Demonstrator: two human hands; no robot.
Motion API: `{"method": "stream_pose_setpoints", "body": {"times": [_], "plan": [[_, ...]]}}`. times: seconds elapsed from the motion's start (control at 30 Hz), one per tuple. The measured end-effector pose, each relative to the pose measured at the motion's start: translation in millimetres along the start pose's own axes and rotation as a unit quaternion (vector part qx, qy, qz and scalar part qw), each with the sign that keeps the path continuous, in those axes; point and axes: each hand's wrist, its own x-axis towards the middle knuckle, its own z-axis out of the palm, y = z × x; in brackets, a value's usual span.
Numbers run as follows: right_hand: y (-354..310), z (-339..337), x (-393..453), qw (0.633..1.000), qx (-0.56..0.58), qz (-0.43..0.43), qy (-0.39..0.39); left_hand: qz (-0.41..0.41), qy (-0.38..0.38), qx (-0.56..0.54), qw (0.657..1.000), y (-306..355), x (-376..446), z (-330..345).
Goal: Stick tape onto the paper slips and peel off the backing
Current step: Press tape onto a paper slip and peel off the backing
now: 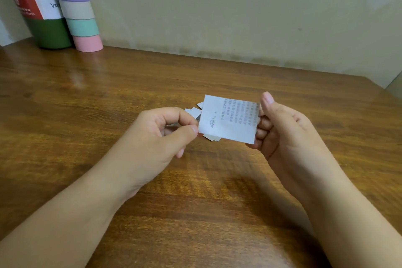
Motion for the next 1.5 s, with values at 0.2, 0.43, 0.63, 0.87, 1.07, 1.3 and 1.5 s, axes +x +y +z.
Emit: {"method": "stream_pose_setpoints", "body": {"times": [0.2, 0.43, 0.63, 0.87, 1.07, 1.3, 1.5], "plan": [[-0.8, -1.7, -3.6, 0.988, -0.112, -0.097, -0.036, -0.026, 0.020, -0.039, 0.999, 2.0, -0.2, -1.4], [3.7, 2.7, -4.6, 0.970, -0.227, -0.081, 0.036, -0.021, 0.050, 0.018, 0.998, -0.7, 0.0, -2.4], [4.8, 2.6, -5.2, 0.994, -0.103, 0.033, -0.010, -0.020, 0.004, -0.015, 1.000, 2.7, -1.9, 1.0], [6.8, 8.4, -5.6, 0.990, -0.137, -0.006, -0.016, -0.009, 0.008, -0.003, 1.000, 1.5, -1.4, 1.7], [2.7, 13.2, -7.9, 0.980, -0.197, -0.042, 0.004, -0.007, 0.019, 0.006, 1.000, 1.2, -1.4, 1.9], [-0.9, 15.0, -10.4, 0.970, -0.234, -0.057, 0.014, -0.005, 0.030, 0.025, 0.999, -1.5, -1.0, 1.9], [1.9, 13.4, -9.8, 0.969, -0.240, -0.059, 0.007, 0.013, 0.030, 0.015, 0.999, -4.9, -0.1, 2.6]]}}
